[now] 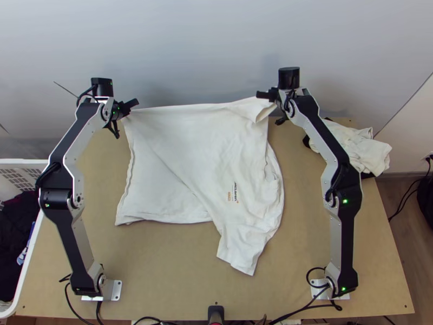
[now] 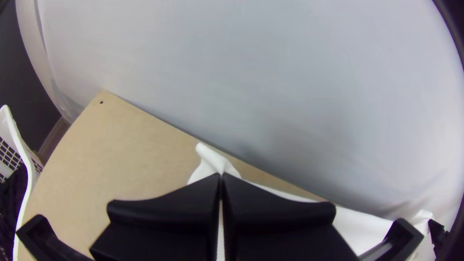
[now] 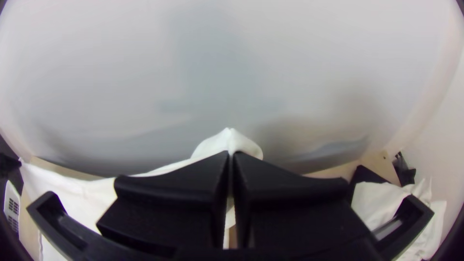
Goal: Fold the t-shirt
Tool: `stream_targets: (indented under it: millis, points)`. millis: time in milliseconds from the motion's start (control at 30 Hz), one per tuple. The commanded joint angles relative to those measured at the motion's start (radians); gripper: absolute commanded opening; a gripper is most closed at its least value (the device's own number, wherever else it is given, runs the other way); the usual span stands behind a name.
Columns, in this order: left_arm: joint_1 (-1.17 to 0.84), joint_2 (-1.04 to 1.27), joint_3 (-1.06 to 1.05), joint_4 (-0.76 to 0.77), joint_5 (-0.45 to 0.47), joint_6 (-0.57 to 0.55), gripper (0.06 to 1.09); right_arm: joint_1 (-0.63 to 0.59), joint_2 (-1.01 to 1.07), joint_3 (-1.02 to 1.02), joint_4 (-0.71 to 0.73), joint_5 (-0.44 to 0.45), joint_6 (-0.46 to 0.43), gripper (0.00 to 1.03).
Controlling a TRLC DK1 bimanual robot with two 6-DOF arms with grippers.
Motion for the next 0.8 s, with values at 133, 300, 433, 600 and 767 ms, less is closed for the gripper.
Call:
stream_targets:
  millis: [133,300,433,600,767]
  points:
    - [0.004,-0.155,-0.225,0.035,0.053,0.029,0.10,0.001,-0.222,-0.260,-0.117,-0.085,0.062,0.03]
    - [0.003,-0.264,-0.379,0.081,0.081,0.050,0.10,0.008,-0.342,-0.390,-0.145,-0.143,0.079,0.03]
    - [0.004,-0.332,-0.460,0.084,0.098,0.052,0.10,0.019,-0.418,-0.496,-0.176,-0.186,0.088,0.03]
    - [0.004,-0.431,-0.575,0.084,0.113,0.056,0.10,0.044,-0.520,-0.636,-0.197,-0.234,0.090,0.03]
    - [0.006,-0.517,-0.689,0.084,0.127,0.063,0.10,0.059,-0.593,-0.732,-0.220,-0.301,0.102,0.03]
